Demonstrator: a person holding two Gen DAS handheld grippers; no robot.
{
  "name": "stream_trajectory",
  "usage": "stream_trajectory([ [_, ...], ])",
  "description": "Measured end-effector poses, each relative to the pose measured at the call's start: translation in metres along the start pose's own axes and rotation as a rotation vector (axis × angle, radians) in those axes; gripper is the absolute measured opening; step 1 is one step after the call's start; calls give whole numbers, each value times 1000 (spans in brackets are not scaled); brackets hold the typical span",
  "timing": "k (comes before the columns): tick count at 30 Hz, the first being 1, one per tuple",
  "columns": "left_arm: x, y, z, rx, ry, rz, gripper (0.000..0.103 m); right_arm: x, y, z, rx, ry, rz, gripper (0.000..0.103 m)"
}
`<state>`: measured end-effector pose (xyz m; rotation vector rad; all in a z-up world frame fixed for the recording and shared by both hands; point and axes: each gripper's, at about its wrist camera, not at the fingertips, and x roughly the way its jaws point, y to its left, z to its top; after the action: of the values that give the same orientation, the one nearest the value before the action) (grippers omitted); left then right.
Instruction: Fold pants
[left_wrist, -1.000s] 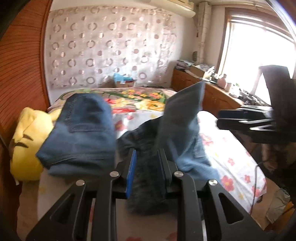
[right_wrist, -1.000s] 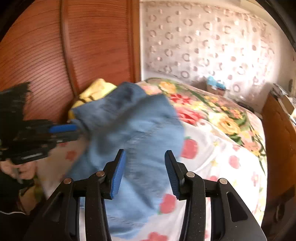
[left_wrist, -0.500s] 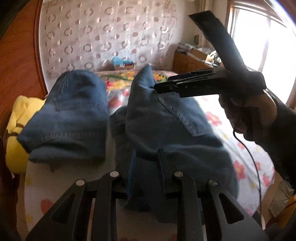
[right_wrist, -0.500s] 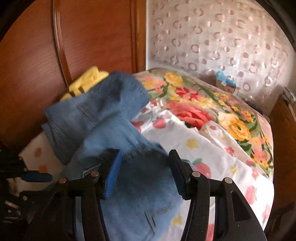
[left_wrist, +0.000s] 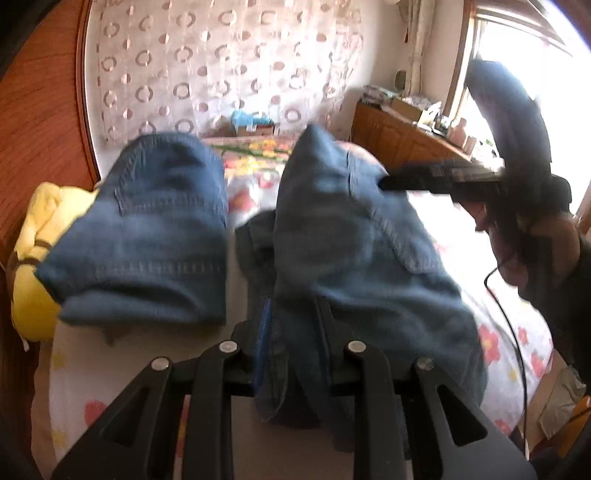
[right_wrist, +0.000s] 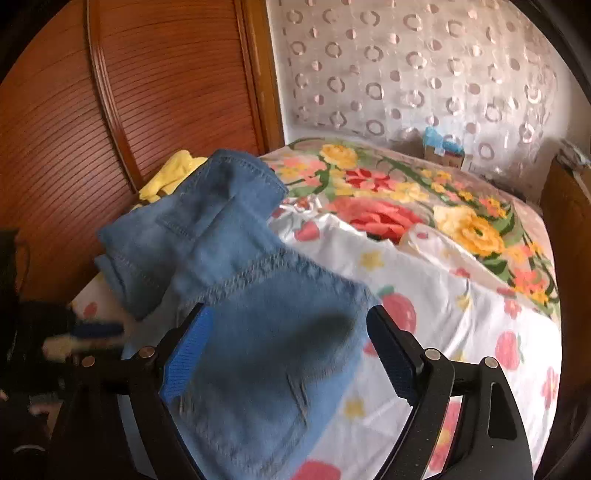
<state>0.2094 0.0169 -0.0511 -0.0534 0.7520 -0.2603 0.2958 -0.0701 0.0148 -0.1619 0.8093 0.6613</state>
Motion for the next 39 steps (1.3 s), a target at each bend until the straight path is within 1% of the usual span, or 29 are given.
stream_trajectory([
  [5,1,-5,28,30,-39,-4,21,7,-18,-14,55,47,23,87],
  [8,8,-9,41,46,-45,-14,21,18,-24,-20,96,67,76,88],
  [9,12,-10,44,55,-43,-13,21,24,-23,-22,99,78,107,88],
  [11,20,-13,49,67,-35,-7,21,33,-20,-26,94,97,141,88],
  [13,27,-13,50,65,-22,-6,21,43,-17,-29,87,115,166,88],
  [16,34,-11,49,60,-8,-4,21,46,-16,-33,91,106,196,88],
  [17,36,-10,49,56,-4,-6,21,46,-17,-34,92,104,209,90],
  [22,44,-10,44,53,14,-4,21,52,-20,-37,116,103,245,88],
  [23,46,-9,43,50,19,-4,21,52,-19,-37,117,104,246,85],
  [24,47,-9,41,48,22,-2,21,51,-17,-38,115,102,259,77],
  [25,49,-9,40,45,24,-2,21,49,-16,-37,113,100,265,74],
  [27,51,-10,36,41,31,-4,21,46,-14,-36,109,104,272,53],
  [28,51,-9,35,37,34,-5,21,43,-13,-35,109,103,282,46],
  [29,51,-9,33,34,35,-10,21,37,-12,-33,102,100,286,36],
  [30,50,-10,32,32,34,-15,21,33,-11,-31,103,95,292,30],
  [31,46,-10,32,30,28,-21,21,25,-9,-28,106,87,302,28],
  [33,39,-12,32,27,12,-27,21,6,3,-21,73,66,276,24],
  [37,10,-16,39,21,-54,-44,21,-32,24,-4,37,13,233,21],
  [39,-11,-18,45,20,-102,-56,21,-54,38,9,-6,-16,212,21],
])
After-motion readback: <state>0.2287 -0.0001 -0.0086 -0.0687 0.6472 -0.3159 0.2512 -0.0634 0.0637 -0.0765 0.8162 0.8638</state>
